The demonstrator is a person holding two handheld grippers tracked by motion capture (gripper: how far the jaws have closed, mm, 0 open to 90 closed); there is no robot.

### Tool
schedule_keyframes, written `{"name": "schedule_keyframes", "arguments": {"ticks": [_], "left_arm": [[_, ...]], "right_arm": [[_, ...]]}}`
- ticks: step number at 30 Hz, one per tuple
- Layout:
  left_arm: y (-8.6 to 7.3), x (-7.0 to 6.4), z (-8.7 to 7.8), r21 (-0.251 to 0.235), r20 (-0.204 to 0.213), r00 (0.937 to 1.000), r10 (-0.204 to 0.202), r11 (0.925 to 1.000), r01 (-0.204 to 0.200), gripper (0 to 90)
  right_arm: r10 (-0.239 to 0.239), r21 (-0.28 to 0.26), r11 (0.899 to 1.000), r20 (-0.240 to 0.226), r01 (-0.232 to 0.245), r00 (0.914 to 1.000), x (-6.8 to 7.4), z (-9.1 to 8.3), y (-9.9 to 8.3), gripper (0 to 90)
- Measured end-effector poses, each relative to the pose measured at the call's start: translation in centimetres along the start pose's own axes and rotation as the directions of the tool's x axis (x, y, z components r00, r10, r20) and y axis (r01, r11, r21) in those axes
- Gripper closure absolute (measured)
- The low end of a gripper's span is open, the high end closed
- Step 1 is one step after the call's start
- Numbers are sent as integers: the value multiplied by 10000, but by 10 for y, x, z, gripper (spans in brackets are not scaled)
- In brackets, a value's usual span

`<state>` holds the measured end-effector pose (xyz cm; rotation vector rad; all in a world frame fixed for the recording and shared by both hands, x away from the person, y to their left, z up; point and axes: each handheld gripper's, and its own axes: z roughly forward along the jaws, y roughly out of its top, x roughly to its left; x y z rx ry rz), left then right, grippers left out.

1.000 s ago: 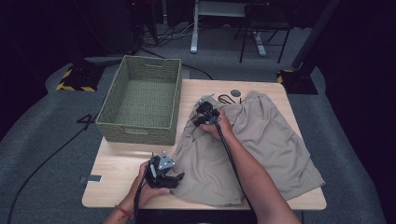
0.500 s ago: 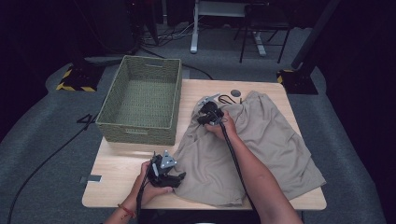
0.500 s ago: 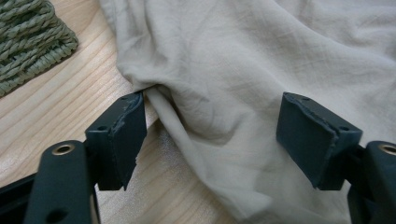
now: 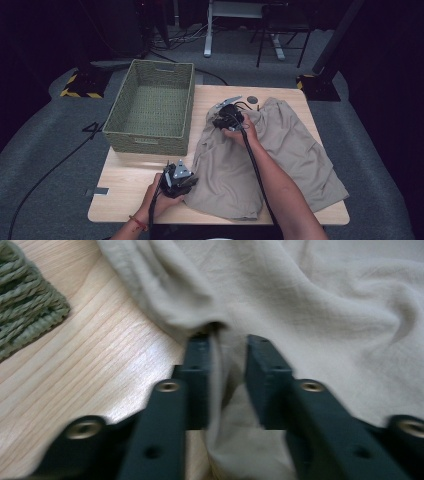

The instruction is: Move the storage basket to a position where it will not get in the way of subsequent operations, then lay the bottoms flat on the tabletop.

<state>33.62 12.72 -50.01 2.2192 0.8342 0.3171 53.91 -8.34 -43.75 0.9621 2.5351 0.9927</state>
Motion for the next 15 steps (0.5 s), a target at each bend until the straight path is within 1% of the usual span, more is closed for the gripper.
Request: {"name": "schedule_keyframes", "arguments": {"ticks": [2,4,6,8,9,12,15], "left_arm": [[0,-2,0,-16,64,9999,116,9999,-116,829],[0,-2,0,5,68,9998,182,9998,-182,858],[0,-2,0,-3,18,9998,182,9998,-182,874],[0,-2,-1,9,52,9999,162,9999,-162,879],[0,-2,-1,-31,40,9998,208,9998,-208,880],[4,-2,-8,-461,214,9995,248,9987,-238,881],[12,-5,-17,-1074,334,9987,375,9936,-338,880]], "right_arm": [[-77,-12,10000,23,77,10000,2,-1,2,861],[-168,-106,9998,-19,168,9999,4,-4,4,860],[-226,-215,9995,-60,225,9997,5,-7,5,861],[-266,-323,9991,-84,263,9996,5,-12,7,860],[-280,-401,9988,-103,275,9996,5,-15,8,861],[-268,-629,9977,-136,259,9995,3,-25,9,860],[-204,-844,9962,-71,197,9998,-1,-39,9,860]]}}
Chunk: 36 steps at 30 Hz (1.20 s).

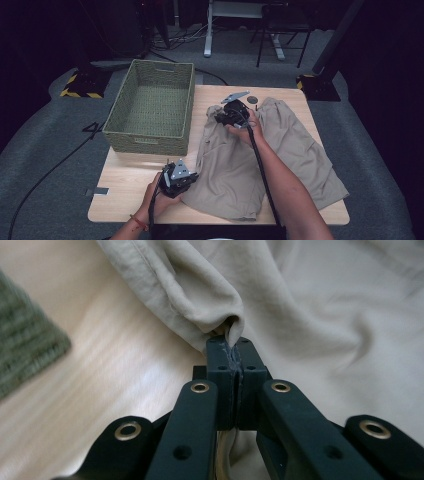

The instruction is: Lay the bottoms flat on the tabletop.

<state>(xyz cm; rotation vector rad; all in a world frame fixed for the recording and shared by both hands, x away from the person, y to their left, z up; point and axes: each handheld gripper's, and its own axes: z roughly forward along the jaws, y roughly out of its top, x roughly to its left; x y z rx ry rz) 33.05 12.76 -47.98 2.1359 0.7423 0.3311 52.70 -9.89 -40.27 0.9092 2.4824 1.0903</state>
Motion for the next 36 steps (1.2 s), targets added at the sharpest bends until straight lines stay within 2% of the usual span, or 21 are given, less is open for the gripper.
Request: {"name": "schedule_keyframes", "arguments": {"ticks": [5,8,10,14,18,20,22,25,28,30,32,34,35,36], "left_arm": [[19,-12,-7,-552,-35,9987,509,9972,-511,878],[35,-20,-8,-856,-27,9965,832,9928,-832,875],[46,-26,-8,-1140,106,9957,916,9894,-898,871],[66,-40,-6,-1309,5,9878,1557,9793,-1543,871],[84,-46,2,-1318,-146,9849,1727,9760,-1731,870],[93,-52,9,-1248,-207,9798,1990,9718,-2000,869],[97,-58,19,-1081,-263,9717,2346,9657,-2361,869],[99,-68,47,-428,67,9644,2644,9636,-2639,871],[97,-74,75,244,478,9633,2643,9638,-2657,870],[95,-78,91,624,637,9604,2711,9594,-2750,868],[91,-81,105,907,749,9614,2649,9583,-2711,863],[88,-84,116,1251,752,9603,2687,9529,-2764,862],[86,-85,118,1336,749,9608,2668,9522,-2748,860],[84,-85,122,1443,753,9595,2713,9492,-2797,859]], "right_arm": [[-22,-365,9993,218,30,9998,-8,-31,2,860],[-109,-554,9984,480,136,9988,-13,-52,2,860],[5,-774,9970,546,38,9985,-18,-67,0,860],[182,-1013,9948,818,-98,9965,-32,-94,-6,859],[568,-1238,9914,1080,-433,9925,-49,-116,-20,859],[874,-1329,9886,1262,-705,9881,-57,-123,-31,858],[1255,-1344,9852,1456,-1061,9813,-65,-126,-47,857],[1546,-1033,9851,1846,-1373,9706,-77,-123,-73,856],[1501,-282,9886,2323,-1476,9610,-87,-110,-100,857],[1657,105,9848,2375,-1731,9572,-95,-101,-117,856],[1726,528,9802,2447,-1908,9541,-101,-94,-132,855],[1697,1024,9744,2492,-2002,9535,-106,-87,-143,854],[1578,1461,9692,2487,-1981,9556,-108,-82,-150,854],[1516,1679,9662,2446,-1958,9577,-109,-79,-154,852]]}}
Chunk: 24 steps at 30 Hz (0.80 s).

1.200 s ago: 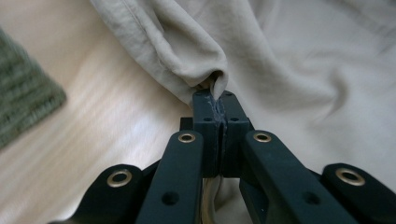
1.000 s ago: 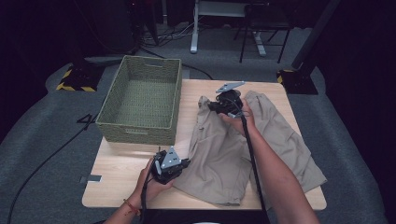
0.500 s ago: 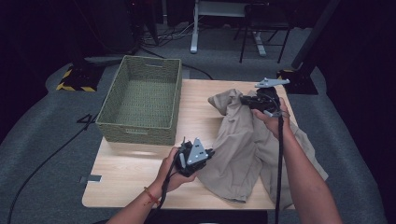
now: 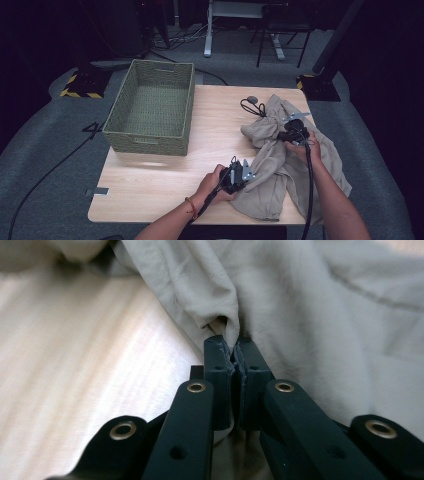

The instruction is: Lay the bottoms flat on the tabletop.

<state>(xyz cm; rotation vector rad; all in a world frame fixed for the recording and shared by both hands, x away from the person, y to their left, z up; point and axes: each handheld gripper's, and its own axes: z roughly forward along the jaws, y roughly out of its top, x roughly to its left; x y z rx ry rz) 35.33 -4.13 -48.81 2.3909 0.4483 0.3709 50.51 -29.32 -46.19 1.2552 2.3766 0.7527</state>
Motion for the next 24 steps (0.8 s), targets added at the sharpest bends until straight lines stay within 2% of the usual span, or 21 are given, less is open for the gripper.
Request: {"name": "schedule_keyframes", "arguments": {"ticks": [2,4,8,11,14,15,18,21,24], "left_arm": [[-3,0,3,74,-78,9999,-73,9999,74,859],[-7,3,2,75,-115,9997,-193,9998,193,859],[-19,7,-8,250,-698,9974,163,9996,-146,869],[-33,14,-21,433,-824,9965,145,9990,-110,870],[-51,25,-36,566,-987,9950,-121,9982,177,871],[-57,27,-41,600,-1135,9933,-233,9977,303,871],[-75,34,-57,958,-1668,9857,-226,9946,390,872],[-93,44,-73,1137,-1943,9795,-537,9905,769,872],[-110,55,-85,998,-2075,9744,-864,9890,1089,872]], "right_arm": [[-175,301,9994,-176,180,9997,-1,6,-6,852],[-145,283,9995,-249,152,9996,0,6,-7,853],[73,451,9990,-767,-38,9970,4,10,-7,856],[91,396,9992,-1095,-48,9939,15,12,-5,856],[-58,300,9995,-1271,97,9919,35,17,2,856],[-113,268,9995,-1335,150,9910,43,20,6,857],[-194,163,9996,-1484,220,9887,67,28,17,856],[-184,74,9998,-1509,197,9884,93,38,31,856],[-250,171,9995,-1594,281,9869,114,46,46,844]]}}
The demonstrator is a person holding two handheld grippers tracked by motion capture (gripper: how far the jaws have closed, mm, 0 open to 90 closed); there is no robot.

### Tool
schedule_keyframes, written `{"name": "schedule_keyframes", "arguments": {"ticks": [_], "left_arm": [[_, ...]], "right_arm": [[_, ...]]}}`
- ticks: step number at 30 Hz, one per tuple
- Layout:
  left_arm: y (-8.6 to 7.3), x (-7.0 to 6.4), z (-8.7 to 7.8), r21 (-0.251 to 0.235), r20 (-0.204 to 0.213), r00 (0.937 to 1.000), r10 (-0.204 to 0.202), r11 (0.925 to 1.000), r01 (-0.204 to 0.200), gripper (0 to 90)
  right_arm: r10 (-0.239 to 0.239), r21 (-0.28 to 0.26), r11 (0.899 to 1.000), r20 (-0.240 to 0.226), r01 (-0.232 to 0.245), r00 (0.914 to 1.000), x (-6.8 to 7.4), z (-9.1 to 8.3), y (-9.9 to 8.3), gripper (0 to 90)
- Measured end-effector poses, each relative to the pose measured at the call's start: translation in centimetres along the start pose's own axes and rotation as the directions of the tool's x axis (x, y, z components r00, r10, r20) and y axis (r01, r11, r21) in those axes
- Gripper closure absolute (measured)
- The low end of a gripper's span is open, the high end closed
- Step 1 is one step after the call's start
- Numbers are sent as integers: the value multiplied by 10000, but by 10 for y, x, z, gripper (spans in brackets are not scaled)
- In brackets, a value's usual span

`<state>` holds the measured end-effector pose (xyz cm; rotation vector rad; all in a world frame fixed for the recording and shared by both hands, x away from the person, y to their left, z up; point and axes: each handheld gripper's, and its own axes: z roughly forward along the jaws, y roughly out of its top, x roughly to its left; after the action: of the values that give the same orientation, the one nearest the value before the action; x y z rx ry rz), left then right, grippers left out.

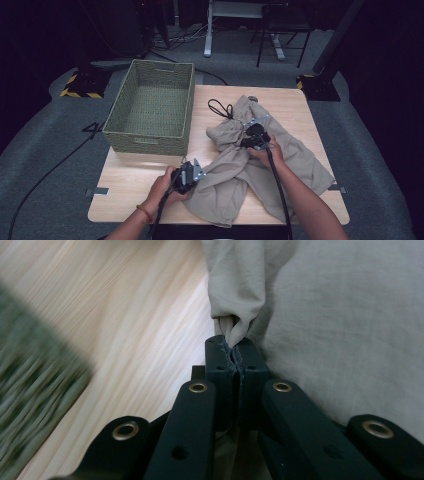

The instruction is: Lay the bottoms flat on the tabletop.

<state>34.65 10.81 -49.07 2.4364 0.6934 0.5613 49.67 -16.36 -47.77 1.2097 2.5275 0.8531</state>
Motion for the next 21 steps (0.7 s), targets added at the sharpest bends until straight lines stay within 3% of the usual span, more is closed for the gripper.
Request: {"name": "schedule_keyframes", "arguments": {"ticks": [2,4,5,8,9,11,14,18,19,21], "left_arm": [[-12,10,-6,-241,368,9983,-458,9986,467,836],[-20,16,-14,-492,584,9926,-1063,9928,1092,661],[-24,17,-18,-633,740,9878,-1372,9879,1419,530],[-33,14,-32,-692,1432,9666,-2124,9722,2239,303],[-36,11,-35,-627,1605,9593,-2326,9675,2451,255],[-40,3,-40,-557,1821,9513,-2487,9633,2625,220],[-45,-7,-42,-355,1758,9484,-2638,9611,2739,184],[-48,-11,-36,-124,1658,9460,-2784,9587,2843,170],[-48,-12,-34,-34,1676,9456,-2788,9590,2834,169],[-48,-14,-33,-63,1584,9516,-2633,9635,2676,160]], "right_arm": [[10,-27,10000,-11,-10,10000,7,4,6,785],[-45,-104,9999,133,46,9999,9,4,9,690],[-90,-206,9997,187,94,9998,9,3,9,639],[-601,-565,9967,-302,583,9977,6,-10,11,451],[-639,-710,9957,-593,596,9962,4,-16,11,395],[-933,-1136,9899,-674,853,9934,2,-30,14,330],[-1394,-1769,9761,-649,1261,9881,4,-50,24,284],[-1975,-2547,9518,-822,1710,9768,22,-60,43,255],[-2199,-2597,9464,-831,1919,9720,28,-57,47,244],[-2713,-2329,9405,-764,2474,9594,41,-48,55,234]]}}
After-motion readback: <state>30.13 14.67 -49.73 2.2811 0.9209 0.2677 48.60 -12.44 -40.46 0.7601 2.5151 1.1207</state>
